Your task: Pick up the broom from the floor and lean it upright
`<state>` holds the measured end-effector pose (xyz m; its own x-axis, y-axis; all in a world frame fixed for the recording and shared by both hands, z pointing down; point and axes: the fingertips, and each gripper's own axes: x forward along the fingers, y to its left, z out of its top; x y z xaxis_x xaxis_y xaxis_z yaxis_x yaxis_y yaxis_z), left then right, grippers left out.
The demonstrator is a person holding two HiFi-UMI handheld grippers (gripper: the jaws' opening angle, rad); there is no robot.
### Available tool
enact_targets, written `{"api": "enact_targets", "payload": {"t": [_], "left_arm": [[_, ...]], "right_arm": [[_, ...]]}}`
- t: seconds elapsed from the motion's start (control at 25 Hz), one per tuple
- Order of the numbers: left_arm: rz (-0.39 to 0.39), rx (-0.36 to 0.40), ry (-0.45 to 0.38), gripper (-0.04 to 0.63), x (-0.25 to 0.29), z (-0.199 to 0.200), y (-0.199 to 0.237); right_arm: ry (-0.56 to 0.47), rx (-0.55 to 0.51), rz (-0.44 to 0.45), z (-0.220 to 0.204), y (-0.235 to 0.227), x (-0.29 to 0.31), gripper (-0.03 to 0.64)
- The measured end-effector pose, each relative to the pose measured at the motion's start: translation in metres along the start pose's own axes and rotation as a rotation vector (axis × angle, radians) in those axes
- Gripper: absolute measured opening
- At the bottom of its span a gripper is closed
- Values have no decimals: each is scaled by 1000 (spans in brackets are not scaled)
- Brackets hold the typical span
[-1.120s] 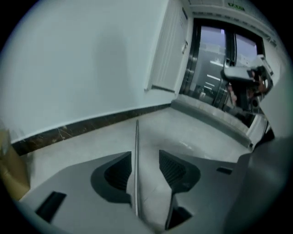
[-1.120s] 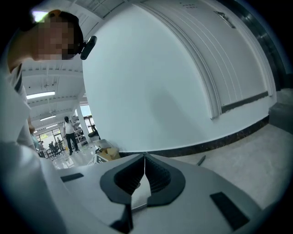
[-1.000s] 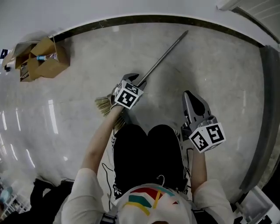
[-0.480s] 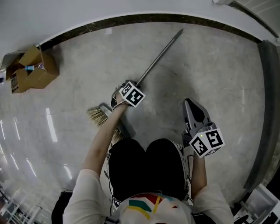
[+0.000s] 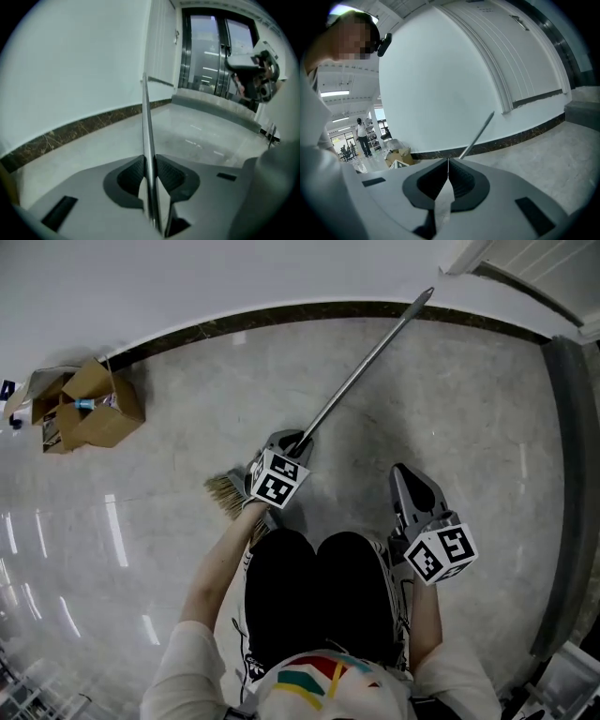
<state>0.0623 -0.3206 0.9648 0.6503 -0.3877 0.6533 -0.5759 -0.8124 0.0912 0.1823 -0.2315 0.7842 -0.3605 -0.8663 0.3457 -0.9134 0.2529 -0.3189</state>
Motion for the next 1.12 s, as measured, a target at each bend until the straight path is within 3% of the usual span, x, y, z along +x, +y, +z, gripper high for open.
{"api": "enact_targets", "payload": {"t": [0.2,0.4,0.52,0.72,1.12], "left_arm": [[126,-26,-248,127,-78,90,24],[311,-173,-461,126,-153,138,74],[396,-270,-485,118,-171,132,105],[450,-370,-501,118,-169,130,148],[471,-352,-498,115,-133,165,200]], "right_arm": [[-86,-20,32,49,27,-5,12],[-140,-79,83,91,60,-10,12],[-151,-111,101,104,74,-19,12],[-141,-134,78,106,72,-27,12],[-91,-103,33,73,45,-24,12]]}}
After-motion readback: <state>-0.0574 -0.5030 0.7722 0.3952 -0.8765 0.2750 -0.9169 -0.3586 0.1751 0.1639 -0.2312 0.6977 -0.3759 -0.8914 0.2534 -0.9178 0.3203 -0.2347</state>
